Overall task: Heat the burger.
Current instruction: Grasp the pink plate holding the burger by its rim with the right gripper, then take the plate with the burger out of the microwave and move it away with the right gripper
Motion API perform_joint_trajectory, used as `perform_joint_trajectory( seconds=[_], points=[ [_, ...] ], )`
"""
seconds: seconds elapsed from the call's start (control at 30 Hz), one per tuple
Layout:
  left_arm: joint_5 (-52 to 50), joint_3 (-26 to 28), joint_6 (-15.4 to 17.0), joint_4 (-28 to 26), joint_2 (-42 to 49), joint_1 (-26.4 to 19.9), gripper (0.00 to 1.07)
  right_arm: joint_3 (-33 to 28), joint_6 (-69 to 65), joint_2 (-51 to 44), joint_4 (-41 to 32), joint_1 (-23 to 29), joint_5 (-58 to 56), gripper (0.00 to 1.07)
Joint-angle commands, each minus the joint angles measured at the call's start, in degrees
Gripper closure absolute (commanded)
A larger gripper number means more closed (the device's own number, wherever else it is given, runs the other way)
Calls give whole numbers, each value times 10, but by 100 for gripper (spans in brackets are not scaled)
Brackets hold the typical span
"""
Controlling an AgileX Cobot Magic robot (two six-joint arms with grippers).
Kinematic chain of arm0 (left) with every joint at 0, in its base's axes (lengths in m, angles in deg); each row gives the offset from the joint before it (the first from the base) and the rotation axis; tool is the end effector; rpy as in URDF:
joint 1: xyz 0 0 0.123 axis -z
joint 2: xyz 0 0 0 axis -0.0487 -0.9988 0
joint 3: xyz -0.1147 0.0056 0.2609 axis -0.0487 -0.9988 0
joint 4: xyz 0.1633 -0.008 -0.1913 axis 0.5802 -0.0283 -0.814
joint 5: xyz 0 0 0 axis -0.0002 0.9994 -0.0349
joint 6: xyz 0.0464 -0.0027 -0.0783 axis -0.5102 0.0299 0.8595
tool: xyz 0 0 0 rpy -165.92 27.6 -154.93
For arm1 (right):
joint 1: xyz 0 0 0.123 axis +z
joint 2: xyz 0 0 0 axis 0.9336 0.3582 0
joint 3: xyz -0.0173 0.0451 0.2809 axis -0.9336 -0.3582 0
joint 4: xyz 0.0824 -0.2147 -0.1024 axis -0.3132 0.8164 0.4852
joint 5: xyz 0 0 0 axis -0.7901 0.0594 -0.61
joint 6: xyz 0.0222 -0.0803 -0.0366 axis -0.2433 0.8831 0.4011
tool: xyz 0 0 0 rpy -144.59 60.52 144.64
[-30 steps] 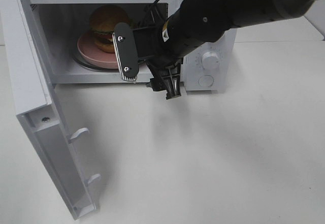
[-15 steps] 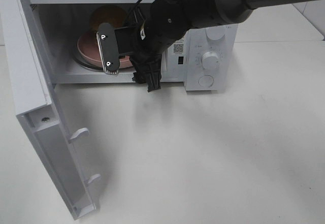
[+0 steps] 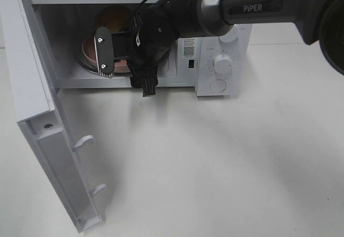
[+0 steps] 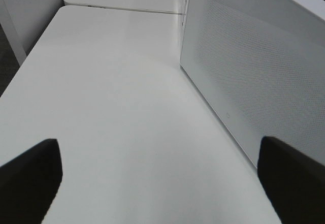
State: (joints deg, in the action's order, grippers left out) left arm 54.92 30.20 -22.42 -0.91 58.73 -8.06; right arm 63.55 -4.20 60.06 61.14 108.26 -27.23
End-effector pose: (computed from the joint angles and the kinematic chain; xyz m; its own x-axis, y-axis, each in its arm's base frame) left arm -0.0055 -0.0065 0.2814 -0.4234 -0.0533 -0.9044 -0.0386 0.9984 -0.0407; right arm 0.4080 0.3217 0.1531 0.3745 -0.9136 -0.1583 -0.6975 -0.1651 -0.6974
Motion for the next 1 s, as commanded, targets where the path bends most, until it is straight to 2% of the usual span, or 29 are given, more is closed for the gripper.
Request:
perform_joint_trajectory(
  seconds=[0.03, 0.13, 0.2, 0.23, 0.27, 0.3, 0.33, 0.37, 0.4, 0.43, 0.47, 0.5, 0.53, 1.0],
  points=[
    [-4, -2, 1, -3, 11, -1, 6, 13, -7, 15, 2, 2, -1, 32],
    [-4, -2, 1, -2, 11, -1, 6, 15, -7, 18, 1, 2, -1, 34],
    [-4, -2, 1, -1, 11, -1, 6, 15, -7, 19, 0, 2, -1, 43],
    [-4, -2, 1, -1, 11, -1, 6, 15, -7, 19, 0, 2, -1, 43],
    [-4, -2, 1, -1, 11, -1, 6, 15, -7, 19, 0, 2, -1, 54],
    [-4, -2, 1, -1, 11, -1, 6, 15, -7, 19, 0, 2, -1, 54],
    [-4, -2, 1, -1, 11, -1, 6, 15, -7, 19, 0, 2, -5, 65],
    [-4, -2, 1, -1, 11, -1, 6, 15, -7, 19, 0, 2, -6, 72],
    [-4, -2, 1, -1, 11, -1, 6, 15, -7, 19, 0, 2, -6, 72],
    [-4, -2, 1, -1, 11, -1, 6, 15, -7, 19, 0, 2, -10, 87],
    [-4, -2, 1, -1, 11, -1, 6, 15, -7, 19, 0, 2, -10, 87],
    [-4, -2, 1, -1, 11, -1, 6, 15, -7, 19, 0, 2, -10, 100],
    [-4, -2, 1, -1, 11, -1, 6, 15, -7, 19, 0, 2, -11, 107],
    [-4, -2, 1, -1, 11, -1, 6, 15, -7, 12, -11, 2, -14, 107]
  ],
)
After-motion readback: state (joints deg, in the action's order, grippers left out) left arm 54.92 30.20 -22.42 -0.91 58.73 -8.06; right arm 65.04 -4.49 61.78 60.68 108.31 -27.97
